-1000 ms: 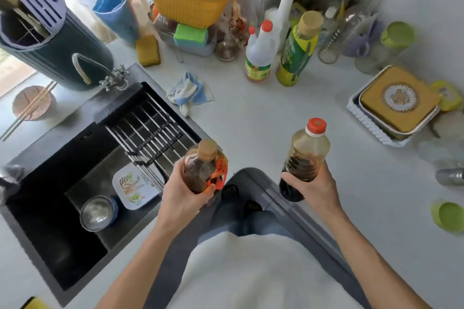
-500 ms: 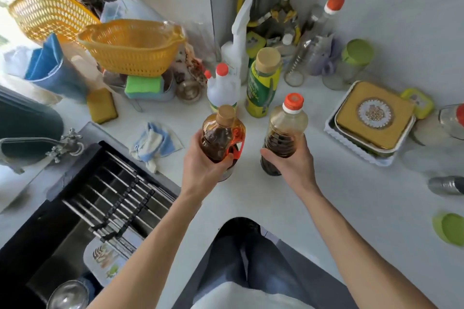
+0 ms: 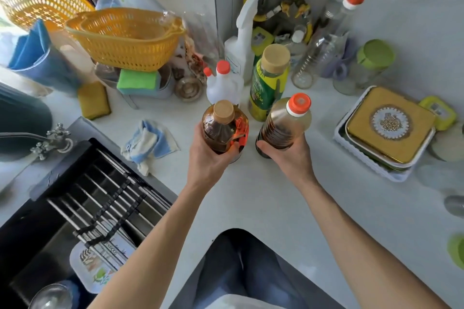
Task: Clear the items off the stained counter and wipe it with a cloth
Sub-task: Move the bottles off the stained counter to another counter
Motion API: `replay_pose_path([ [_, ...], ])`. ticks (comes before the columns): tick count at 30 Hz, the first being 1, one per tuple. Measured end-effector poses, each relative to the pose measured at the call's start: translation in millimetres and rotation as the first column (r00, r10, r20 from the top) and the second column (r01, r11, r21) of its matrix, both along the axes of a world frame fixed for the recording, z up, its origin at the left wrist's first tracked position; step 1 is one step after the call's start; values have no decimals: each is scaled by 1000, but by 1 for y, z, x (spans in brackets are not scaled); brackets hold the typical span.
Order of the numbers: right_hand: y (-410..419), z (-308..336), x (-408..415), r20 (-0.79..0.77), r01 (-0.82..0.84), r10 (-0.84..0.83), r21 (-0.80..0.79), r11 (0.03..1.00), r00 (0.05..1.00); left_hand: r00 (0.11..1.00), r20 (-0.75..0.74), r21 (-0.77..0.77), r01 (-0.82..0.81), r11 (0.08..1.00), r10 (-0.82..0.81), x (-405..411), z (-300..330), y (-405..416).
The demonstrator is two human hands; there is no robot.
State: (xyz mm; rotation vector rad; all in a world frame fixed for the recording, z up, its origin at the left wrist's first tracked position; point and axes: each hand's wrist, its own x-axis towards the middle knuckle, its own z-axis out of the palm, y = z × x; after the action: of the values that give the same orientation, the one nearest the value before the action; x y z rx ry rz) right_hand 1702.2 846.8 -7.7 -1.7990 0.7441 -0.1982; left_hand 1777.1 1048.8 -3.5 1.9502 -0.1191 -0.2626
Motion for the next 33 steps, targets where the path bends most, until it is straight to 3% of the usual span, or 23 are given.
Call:
replay_pose_path([
  [8, -3, 10, -7, -116, -74, 78, 39, 997, 990, 993, -108, 12, 59, 998, -57, -9, 6, 14],
  [16, 27, 14, -105, -380, -73, 94, 69, 995, 920, 910, -407, 173, 158, 972, -75, -96, 25, 101],
  [21, 45, 19, -191, -538, -217, 270, 161, 963, 798, 844, -534, 249, 209, 945, -46, -163, 12, 153],
  [27, 43, 26, -241, -663, -317, 368, 203, 927, 652, 814, -581, 330, 266, 906, -28, -221, -1, 192],
  [33, 35, 23, -237, -696, -571, 551, 244, 784, 460, 785, -576, 353, -16, 936, 231, -273, 6, 208],
])
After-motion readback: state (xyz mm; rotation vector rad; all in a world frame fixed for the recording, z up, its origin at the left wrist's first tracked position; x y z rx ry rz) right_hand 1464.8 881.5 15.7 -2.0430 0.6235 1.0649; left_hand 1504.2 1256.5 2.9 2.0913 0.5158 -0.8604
